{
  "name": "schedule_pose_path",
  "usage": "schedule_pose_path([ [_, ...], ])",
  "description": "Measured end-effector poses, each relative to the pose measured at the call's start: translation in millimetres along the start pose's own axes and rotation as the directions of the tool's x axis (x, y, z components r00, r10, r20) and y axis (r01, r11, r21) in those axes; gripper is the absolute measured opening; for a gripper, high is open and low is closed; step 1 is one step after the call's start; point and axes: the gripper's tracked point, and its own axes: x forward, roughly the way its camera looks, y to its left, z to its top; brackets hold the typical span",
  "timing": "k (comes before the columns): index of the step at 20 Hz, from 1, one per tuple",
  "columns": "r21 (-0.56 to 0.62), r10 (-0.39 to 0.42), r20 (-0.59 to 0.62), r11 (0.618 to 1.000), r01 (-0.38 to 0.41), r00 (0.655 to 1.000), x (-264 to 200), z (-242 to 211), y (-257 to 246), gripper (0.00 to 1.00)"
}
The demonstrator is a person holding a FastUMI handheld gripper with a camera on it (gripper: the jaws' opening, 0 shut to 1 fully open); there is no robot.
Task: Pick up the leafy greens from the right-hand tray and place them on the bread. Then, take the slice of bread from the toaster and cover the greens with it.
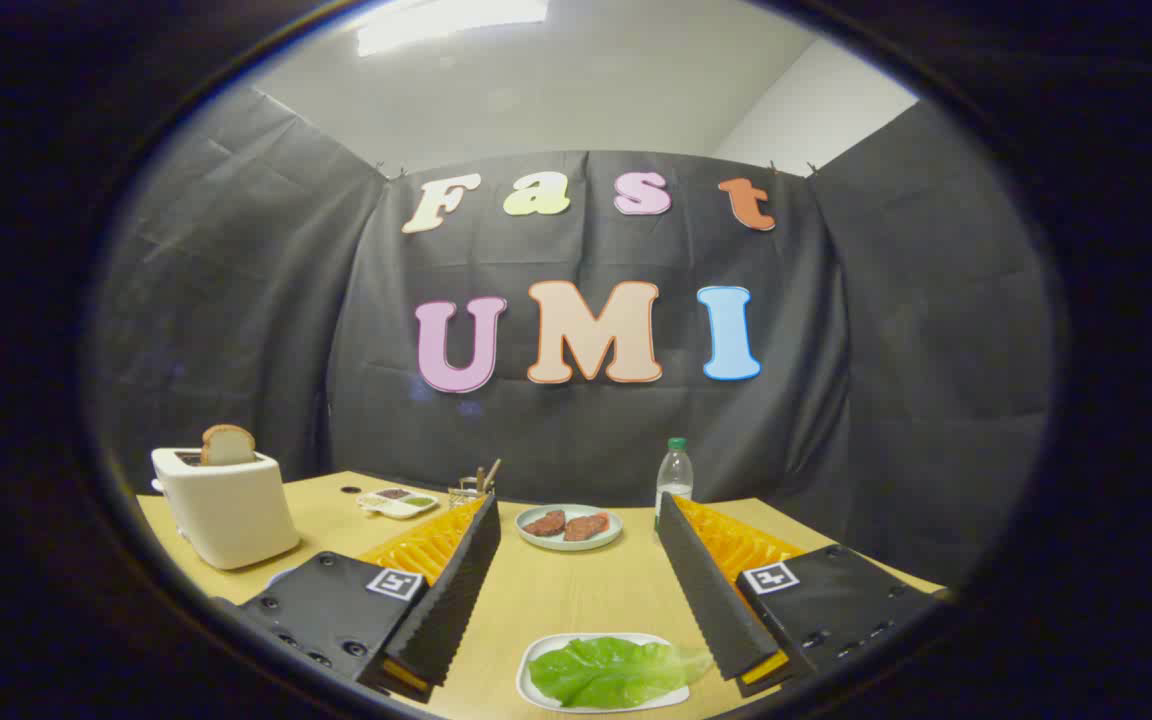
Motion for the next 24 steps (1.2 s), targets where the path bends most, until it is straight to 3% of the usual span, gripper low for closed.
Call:
schedule_pose_path([
  [5,-0.02,0.009,-0.033,1.0,-0.009,0.999,1.2,-12.7,-4.4,1.0],
  [17,0.03,0.05,-0.021,0.998,-0.049,0.999,-27.2,4.3,2.0,1.0],
  [24,0.04,0.027,-0.046,0.999,-0.025,0.999,-32.3,-1.4,-13.7,1.0],
])
